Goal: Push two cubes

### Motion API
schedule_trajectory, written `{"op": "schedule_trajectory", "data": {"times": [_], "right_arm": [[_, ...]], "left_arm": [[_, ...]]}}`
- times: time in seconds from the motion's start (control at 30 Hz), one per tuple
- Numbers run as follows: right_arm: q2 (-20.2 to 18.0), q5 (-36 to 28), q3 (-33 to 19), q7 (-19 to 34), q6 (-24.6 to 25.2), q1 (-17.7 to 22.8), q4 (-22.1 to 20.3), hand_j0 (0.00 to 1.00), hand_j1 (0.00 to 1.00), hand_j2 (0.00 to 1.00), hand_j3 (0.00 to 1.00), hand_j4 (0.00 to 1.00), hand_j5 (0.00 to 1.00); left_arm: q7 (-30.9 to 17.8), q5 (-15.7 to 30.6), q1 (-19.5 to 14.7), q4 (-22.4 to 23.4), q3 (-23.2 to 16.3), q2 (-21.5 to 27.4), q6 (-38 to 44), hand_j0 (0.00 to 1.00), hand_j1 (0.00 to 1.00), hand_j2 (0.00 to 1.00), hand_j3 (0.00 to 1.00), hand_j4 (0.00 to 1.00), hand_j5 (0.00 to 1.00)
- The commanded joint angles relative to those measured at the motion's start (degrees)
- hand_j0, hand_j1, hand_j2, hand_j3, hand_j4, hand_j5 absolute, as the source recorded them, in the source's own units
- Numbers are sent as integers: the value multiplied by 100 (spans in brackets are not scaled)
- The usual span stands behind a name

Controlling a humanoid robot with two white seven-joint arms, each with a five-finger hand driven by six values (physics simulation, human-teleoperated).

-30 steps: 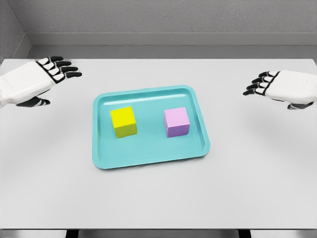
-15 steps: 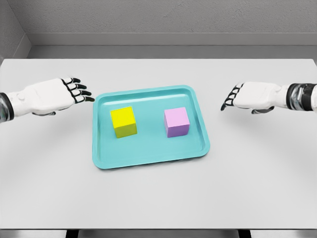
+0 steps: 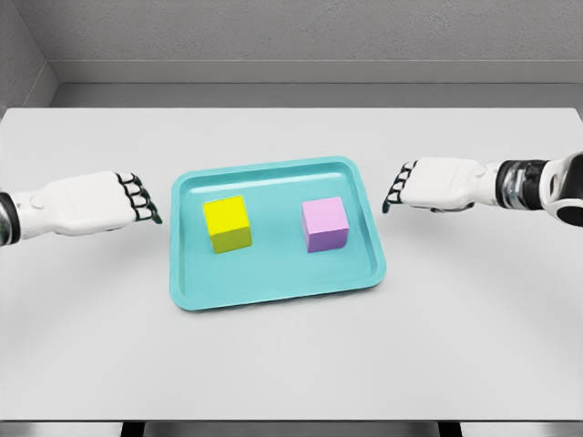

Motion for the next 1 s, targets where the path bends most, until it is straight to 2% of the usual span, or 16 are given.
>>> {"op": "schedule_trajectory", "data": {"times": [0.0, 0.27, 0.43, 0.8, 0.9, 0.97], "right_arm": [[140, 82, -1, -2, 13, 0, 15, 75, 75, 75, 75, 75, 75], [228, 21, -36, -2, 13, 70, 15, 75, 75, 75, 75, 75, 75], [377, 38, -36, -2, 13, 70, 68, 75, 75, 75, 75, 75, 75], [386, 74, 43, -2, 13, 158, 6, 75, 75, 75, 75, 75, 75], [333, 82, 43, -2, 13, 229, -266, 75, 75, 75, 75, 75, 75], [325, 82, 52, -2, 13, 264, -284, 75, 75, 75, 75, 75, 75]], "left_arm": [[3, 77, 0, -126, 4, 87, 10, 77, 77, 77, 77, 77, 77], [-6, 86, 53, -126, -5, 0, 10, 77, 77, 77, 77, 77, 77], [-138, 33, 53, -99, -14, -361, 10, 77, 77, 77, 77, 77, 77], [-349, 24, 62, -55, -49, -624, 10, 77, 77, 77, 77, 77, 77], [-349, 24, 44, -55, -49, -668, 10, 77, 77, 77, 77, 77, 77], [-358, 24, 44, -55, -49, -677, 10, 77, 77, 77, 77, 77, 77]]}}
